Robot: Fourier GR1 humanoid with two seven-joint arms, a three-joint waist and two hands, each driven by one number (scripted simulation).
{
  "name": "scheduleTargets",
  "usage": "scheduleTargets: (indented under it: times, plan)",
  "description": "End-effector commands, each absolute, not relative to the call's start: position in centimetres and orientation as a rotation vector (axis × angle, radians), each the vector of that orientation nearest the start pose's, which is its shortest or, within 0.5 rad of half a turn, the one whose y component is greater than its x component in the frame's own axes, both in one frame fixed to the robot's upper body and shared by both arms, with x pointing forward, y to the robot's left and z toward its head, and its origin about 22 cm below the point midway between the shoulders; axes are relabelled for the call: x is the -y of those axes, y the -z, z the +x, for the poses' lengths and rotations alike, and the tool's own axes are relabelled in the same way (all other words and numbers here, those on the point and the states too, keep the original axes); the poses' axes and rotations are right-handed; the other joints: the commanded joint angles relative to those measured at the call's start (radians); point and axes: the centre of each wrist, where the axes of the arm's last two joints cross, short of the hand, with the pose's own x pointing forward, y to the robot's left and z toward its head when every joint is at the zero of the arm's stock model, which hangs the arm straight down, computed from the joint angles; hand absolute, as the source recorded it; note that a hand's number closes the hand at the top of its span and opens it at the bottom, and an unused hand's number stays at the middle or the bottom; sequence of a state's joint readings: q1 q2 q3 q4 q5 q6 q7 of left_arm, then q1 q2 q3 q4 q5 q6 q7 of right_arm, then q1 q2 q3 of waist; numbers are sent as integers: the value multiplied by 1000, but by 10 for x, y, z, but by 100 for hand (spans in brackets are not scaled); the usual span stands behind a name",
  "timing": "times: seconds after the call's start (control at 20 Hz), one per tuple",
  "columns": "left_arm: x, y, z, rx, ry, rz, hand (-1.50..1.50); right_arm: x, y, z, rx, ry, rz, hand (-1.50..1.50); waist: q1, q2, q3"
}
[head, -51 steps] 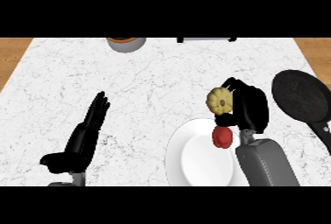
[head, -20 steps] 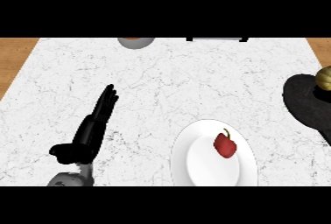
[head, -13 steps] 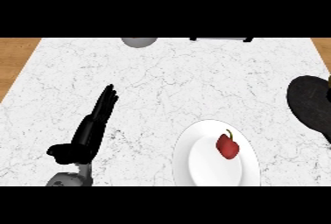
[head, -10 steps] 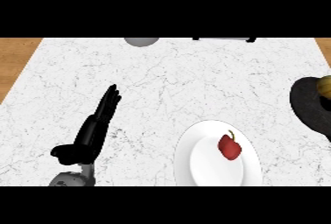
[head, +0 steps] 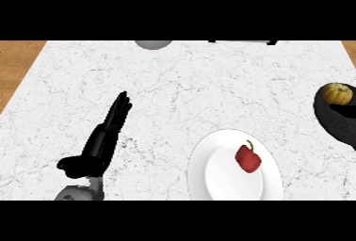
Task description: Pick the squash from the plate and place it in the pan
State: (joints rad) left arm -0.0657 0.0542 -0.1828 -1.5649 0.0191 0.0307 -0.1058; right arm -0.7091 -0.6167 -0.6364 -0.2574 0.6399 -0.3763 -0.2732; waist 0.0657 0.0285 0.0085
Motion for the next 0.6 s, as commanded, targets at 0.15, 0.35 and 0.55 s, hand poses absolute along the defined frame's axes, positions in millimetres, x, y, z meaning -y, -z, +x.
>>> scheduleTargets:
  times: [0.15,0.35,0.55]
  plan:
    - [-199,-10,252,1723,167,-102,0,470,-34,337,1431,197,-1095,-150,-19,-5,-1]
    - [-211,-9,253,1712,149,-84,0,496,-26,310,1477,284,-979,-150,-39,-14,-4]
    - [-203,-16,251,1701,138,-91,0,523,-26,282,1534,320,-837,-150,-49,-20,-5]
